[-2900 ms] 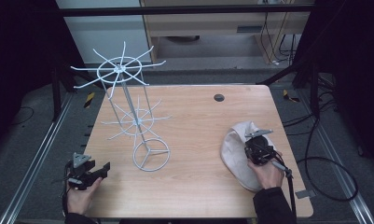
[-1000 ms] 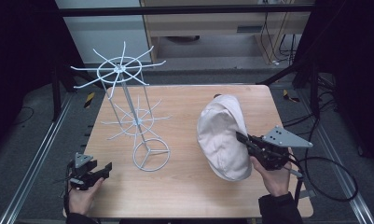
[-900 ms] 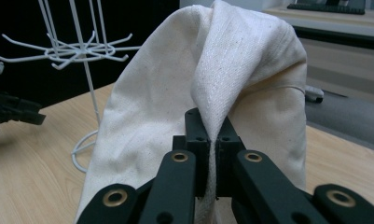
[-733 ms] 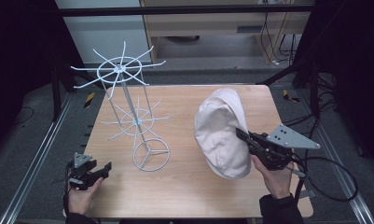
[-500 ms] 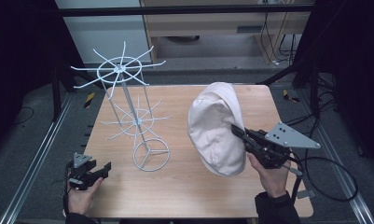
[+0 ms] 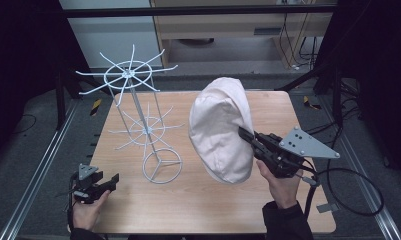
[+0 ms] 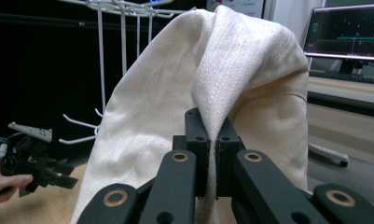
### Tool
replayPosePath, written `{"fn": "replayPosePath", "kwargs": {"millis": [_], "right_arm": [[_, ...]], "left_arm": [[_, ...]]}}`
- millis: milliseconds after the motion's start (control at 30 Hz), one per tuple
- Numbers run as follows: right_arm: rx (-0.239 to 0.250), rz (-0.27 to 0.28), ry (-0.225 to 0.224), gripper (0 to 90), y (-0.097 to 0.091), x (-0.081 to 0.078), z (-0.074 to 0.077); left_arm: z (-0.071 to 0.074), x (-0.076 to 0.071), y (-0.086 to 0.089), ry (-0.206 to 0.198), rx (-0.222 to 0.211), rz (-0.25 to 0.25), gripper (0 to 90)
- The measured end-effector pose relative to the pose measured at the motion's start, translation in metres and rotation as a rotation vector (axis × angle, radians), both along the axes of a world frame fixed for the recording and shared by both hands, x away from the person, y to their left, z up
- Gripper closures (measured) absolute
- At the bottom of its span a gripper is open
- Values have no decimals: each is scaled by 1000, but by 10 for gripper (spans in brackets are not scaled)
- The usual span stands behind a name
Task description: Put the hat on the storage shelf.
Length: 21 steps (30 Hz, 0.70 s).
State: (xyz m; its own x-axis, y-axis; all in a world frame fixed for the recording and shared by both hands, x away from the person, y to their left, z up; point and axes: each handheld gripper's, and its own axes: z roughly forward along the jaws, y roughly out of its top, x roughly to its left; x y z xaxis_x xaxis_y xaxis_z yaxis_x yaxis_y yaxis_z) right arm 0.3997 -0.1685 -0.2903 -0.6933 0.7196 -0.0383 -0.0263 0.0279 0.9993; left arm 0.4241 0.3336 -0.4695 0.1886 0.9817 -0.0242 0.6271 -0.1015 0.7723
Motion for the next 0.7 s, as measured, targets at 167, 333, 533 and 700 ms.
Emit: {"fn": "replayPosePath", "kwargs": {"millis": [167, 333, 533, 700], "right_arm": [[14, 9, -31, 885, 2, -1, 6], [24, 17, -48, 885, 5, -1, 12], [31, 32, -87, 885, 10, 0, 21], [42, 48, -118, 886, 12, -4, 29]], "left_arm": [[0, 0, 0, 0, 0, 0, 374], [0, 0, 0, 1, -1, -1, 374], [0, 0, 1, 1, -2, 1, 374], [-1, 0, 1, 2, -1, 0, 374]]}}
